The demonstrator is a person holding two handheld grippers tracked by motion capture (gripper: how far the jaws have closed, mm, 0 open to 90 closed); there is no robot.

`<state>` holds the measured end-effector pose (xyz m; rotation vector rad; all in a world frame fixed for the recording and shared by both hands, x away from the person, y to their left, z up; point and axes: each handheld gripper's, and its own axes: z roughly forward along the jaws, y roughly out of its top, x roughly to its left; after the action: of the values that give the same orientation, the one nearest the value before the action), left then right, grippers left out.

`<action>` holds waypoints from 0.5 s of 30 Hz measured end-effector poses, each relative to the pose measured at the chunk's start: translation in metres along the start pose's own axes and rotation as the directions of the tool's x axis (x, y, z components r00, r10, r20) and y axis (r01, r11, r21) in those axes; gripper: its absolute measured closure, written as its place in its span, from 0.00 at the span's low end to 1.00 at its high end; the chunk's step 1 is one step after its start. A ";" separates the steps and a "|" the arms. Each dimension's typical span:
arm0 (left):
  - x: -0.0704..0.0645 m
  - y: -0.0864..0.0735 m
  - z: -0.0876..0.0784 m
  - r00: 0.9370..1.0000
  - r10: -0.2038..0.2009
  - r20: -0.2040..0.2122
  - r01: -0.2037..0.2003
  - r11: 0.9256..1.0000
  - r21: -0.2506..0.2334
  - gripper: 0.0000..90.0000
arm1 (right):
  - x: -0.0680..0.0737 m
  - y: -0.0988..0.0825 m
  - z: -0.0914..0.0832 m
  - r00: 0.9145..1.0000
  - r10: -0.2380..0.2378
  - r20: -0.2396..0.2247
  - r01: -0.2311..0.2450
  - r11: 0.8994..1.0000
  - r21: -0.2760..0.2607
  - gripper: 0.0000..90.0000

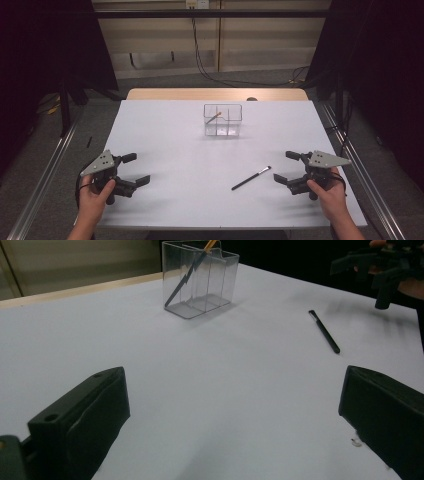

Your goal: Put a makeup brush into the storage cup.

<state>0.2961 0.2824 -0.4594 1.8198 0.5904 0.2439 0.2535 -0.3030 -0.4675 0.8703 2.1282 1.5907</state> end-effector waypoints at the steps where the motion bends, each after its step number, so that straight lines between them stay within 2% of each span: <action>1: 0.000 0.000 0.000 1.000 0.000 0.004 0.000 1.000 0.000 0.00 | 0.000 0.000 0.000 1.000 0.000 0.002 0.000 1.000 -0.005 0.04; 5: 0.000 -0.001 0.001 1.000 -0.021 0.010 0.021 1.000 -0.015 0.00 | 0.000 0.001 -0.001 1.000 -0.003 0.006 0.003 1.000 -0.006 0.04; 8: 0.000 0.000 0.001 1.000 -0.013 0.021 0.014 1.000 -0.011 0.00 | 0.000 0.001 -0.002 1.000 -0.001 0.008 0.001 1.000 -0.005 0.04; 15: 0.000 0.000 0.002 1.000 -0.013 0.018 0.013 1.000 -0.014 0.00 | 0.000 0.001 -0.001 1.000 0.001 0.010 0.000 1.000 -0.005 0.04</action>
<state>0.2968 0.2806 -0.4599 1.8019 0.5863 0.2223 0.2529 -0.3035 -0.4664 0.8752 2.1164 1.5884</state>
